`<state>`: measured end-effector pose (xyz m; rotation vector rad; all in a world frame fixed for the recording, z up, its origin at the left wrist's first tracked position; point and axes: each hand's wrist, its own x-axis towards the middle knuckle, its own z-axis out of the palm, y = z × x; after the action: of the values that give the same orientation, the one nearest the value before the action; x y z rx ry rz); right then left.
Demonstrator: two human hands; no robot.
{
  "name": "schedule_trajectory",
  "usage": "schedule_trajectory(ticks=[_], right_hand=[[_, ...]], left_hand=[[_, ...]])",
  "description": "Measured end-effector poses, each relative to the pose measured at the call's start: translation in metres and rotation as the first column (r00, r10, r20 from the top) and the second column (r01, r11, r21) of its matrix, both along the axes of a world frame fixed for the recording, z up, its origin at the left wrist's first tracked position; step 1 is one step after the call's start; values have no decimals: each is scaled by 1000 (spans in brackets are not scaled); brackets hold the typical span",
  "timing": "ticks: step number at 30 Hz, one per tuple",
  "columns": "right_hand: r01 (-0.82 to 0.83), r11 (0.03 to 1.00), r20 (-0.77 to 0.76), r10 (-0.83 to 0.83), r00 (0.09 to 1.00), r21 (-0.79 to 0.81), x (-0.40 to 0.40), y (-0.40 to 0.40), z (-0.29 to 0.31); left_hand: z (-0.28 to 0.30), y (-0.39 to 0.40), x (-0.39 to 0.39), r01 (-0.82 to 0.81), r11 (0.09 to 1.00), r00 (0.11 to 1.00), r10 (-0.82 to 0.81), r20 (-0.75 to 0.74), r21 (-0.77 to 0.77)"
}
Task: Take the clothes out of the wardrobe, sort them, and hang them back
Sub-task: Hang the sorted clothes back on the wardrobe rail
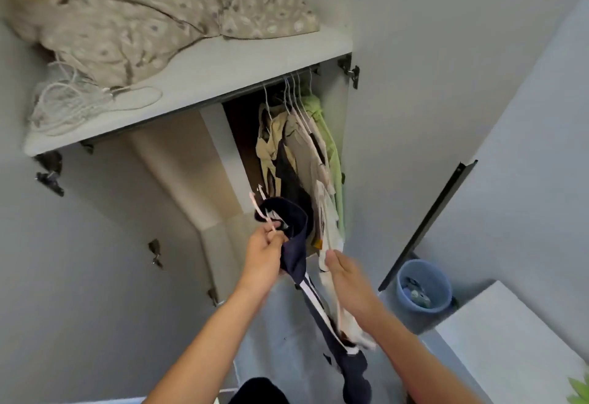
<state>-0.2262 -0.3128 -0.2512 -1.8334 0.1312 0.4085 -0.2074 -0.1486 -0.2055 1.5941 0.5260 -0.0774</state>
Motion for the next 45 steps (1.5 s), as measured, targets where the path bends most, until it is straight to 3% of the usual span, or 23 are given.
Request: schedule_trajectory(ticks=[4, 13, 22, 27, 35, 45], right_hand=[[-87, 992, 14, 89, 996, -92, 49, 2, -9], [-241, 935, 102, 275, 956, -259, 117, 77, 3], [-168, 945, 190, 225, 956, -279, 183, 139, -7], [-150, 957, 250, 213, 945, -249, 213, 167, -14], [-154, 968, 331, 215, 919, -199, 266, 181, -36], [-192, 966, 404, 248, 880, -173, 344, 183, -58]], left_hand=[[-2, 36, 14, -160, 987, 987, 160, -21, -14], [-34, 111, 88, -308, 951, 951, 308, 13, -16], [-54, 175, 173, -183, 972, 978, 166, 124, 144], [-53, 196, 208, -149, 978, 984, 131, 123, 148], [-79, 215, 265, -176, 927, 970, 106, 218, 332], [-125, 228, 370, -238, 886, 948, 122, 295, 398]])
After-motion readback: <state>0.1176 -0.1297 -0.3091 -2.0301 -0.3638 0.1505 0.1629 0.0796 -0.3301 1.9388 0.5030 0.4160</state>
